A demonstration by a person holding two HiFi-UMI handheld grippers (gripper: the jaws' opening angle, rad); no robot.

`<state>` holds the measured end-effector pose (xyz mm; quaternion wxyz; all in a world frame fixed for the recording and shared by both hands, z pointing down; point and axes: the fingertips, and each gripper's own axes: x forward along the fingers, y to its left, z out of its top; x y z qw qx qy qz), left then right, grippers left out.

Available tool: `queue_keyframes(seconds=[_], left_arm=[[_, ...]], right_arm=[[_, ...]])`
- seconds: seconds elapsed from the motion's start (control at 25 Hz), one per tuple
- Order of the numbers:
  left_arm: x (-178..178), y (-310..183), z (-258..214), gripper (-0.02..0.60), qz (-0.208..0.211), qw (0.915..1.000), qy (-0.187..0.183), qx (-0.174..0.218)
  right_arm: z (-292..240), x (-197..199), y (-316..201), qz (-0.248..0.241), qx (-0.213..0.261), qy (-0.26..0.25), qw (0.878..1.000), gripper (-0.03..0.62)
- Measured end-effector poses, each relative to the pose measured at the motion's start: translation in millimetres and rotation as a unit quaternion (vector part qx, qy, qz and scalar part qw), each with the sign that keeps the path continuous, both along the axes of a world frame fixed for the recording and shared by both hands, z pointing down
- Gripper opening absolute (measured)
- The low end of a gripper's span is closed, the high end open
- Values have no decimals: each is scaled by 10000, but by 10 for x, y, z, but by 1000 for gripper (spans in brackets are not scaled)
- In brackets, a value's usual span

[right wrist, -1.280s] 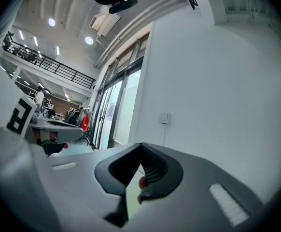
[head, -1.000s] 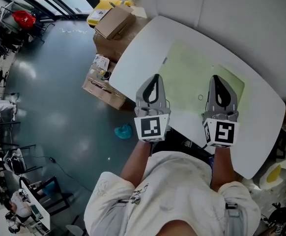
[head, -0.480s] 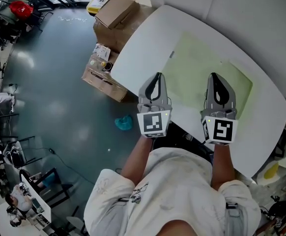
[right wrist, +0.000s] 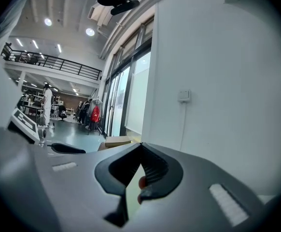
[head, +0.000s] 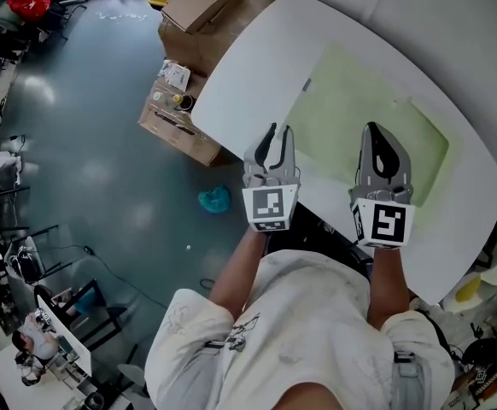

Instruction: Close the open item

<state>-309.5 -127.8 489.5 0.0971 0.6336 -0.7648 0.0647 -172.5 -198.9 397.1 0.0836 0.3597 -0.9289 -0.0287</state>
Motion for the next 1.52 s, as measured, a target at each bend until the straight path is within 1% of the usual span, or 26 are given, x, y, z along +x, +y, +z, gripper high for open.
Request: queue_keyframes(seconds=[0.16, 0.32, 0.36, 0.52, 0.64, 0.76, 0.96, 1.2, 1.28, 1.4, 1.52], left_arm=[[-69, -2, 205, 109, -47, 9998, 131, -164], [-127, 8, 469, 149, -71, 9988, 271, -407], [-124, 16, 534, 163, -73, 9983, 343, -461], [-106, 10, 729, 184, -66, 9962, 627, -595], [-128, -1, 896, 221, -128, 9936, 884, -693], [-153, -40, 974, 249, -229, 9892, 1238, -745], [-106, -73, 1206, 252, -157, 9798, 1819, -821], [20, -137, 1306, 252, 4, 9699, 2285, -840], [78, -157, 1361, 252, 79, 9651, 2477, -845], [141, -180, 1430, 252, 105, 9554, 2842, -797], [167, -208, 1451, 250, 125, 9512, 2993, -746]], right_arm=[[90, -67, -13, -59, -55, 124, 9999, 2], [195, -143, -24, -101, -122, 224, 9996, 2], [214, -151, -20, -104, -137, 247, 9995, 2], [255, -177, -23, -92, -148, 320, 9993, 2], [324, -209, -48, -78, -180, 374, 9991, 2], [390, -229, -78, -78, -215, 427, 9988, 2], [446, -265, -120, -64, -278, 512, 9983, 2], [466, -266, -153, 1, -306, 588, 9978, 2], [483, -266, -152, 21, -303, 607, 9977, 2], [505, -256, -151, 57, -302, 640, 9975, 2], [516, -239, -161, 107, -318, 674, 9972, 2]])
